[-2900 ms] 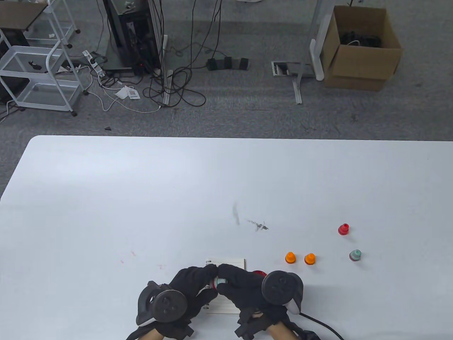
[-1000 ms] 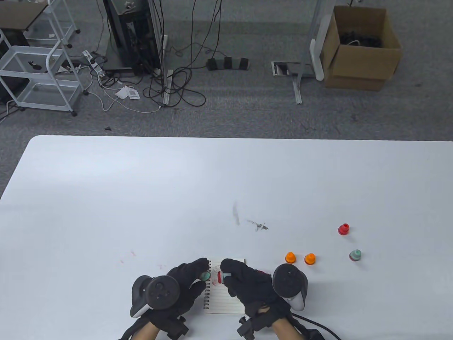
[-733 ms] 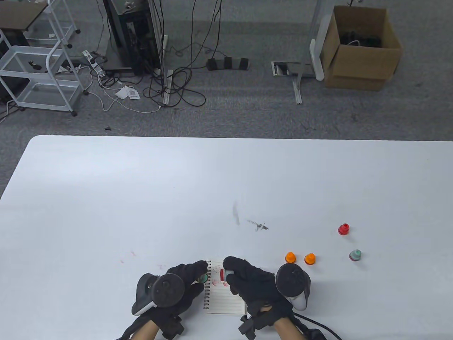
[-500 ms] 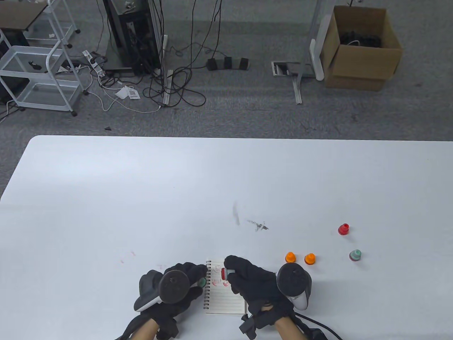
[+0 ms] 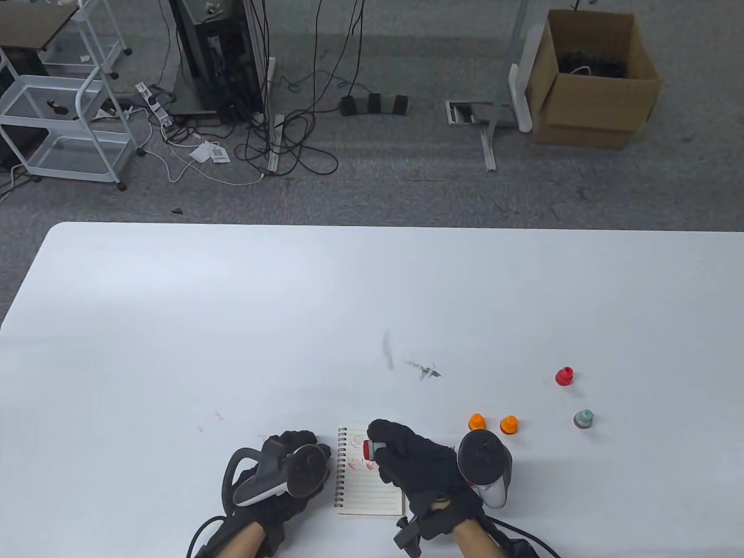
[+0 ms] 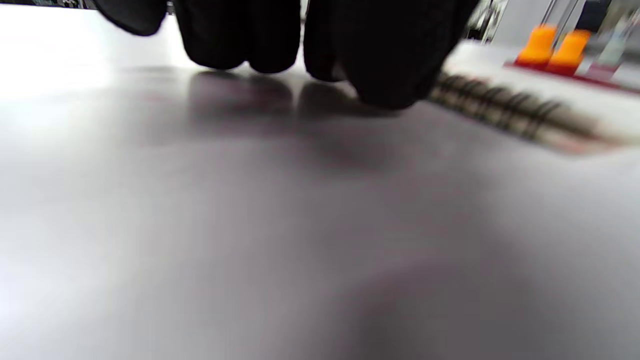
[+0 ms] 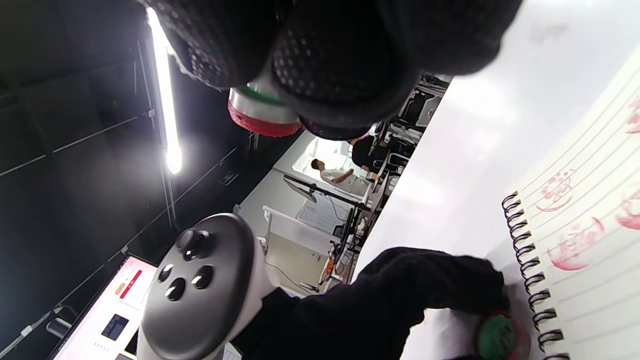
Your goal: Stamp reward stamp onto notebook
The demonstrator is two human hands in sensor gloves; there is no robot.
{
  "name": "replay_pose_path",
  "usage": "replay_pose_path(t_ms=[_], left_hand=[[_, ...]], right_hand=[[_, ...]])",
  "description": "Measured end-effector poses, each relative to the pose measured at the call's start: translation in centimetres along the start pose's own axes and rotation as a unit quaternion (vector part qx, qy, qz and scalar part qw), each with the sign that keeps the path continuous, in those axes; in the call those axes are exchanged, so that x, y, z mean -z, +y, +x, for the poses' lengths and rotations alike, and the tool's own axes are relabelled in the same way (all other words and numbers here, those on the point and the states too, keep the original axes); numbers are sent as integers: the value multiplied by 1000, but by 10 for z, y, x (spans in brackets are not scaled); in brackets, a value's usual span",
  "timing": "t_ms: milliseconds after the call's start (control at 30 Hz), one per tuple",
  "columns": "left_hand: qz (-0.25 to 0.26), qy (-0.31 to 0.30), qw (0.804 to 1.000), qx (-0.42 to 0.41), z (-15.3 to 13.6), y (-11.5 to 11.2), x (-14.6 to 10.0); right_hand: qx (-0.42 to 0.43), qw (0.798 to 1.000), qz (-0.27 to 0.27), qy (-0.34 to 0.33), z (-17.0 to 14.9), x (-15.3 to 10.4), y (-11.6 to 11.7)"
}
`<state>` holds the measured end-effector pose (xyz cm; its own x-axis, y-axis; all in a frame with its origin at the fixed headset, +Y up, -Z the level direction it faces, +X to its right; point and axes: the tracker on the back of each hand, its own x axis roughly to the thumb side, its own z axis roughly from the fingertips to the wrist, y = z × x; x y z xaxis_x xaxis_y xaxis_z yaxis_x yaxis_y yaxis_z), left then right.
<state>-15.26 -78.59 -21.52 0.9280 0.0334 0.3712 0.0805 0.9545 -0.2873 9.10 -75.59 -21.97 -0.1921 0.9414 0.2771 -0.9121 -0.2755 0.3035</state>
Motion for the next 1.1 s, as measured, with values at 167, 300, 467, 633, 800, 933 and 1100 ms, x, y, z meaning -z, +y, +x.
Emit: replay_pose_path(t_ms=[167, 300, 467, 633, 800, 933, 1100], left_hand=[[8, -6, 1000, 6, 2, 1, -1], [3, -6, 1000, 8, 3, 1, -1], [1, -5, 1000, 9, 3, 1, -1], [-2, -8, 1000, 5, 2, 2, -2], [10, -9, 1000, -15, -8, 7, -6], [55, -1, 998, -23, -16, 15, -13], [103, 2, 993, -51, -25, 23, -21]], right_hand=[[-5, 1000, 4, -1, -1, 0, 1], [4, 1000, 6, 2, -1, 0, 1], [4, 1000, 3, 1, -1, 0, 0], [6, 1000, -8, -3, 1, 0, -5], [20, 999, -35, -4, 3, -1, -21], [14, 998, -54, -1, 4, -1, -36], [-30, 998, -52, 6, 5, -2, -44]])
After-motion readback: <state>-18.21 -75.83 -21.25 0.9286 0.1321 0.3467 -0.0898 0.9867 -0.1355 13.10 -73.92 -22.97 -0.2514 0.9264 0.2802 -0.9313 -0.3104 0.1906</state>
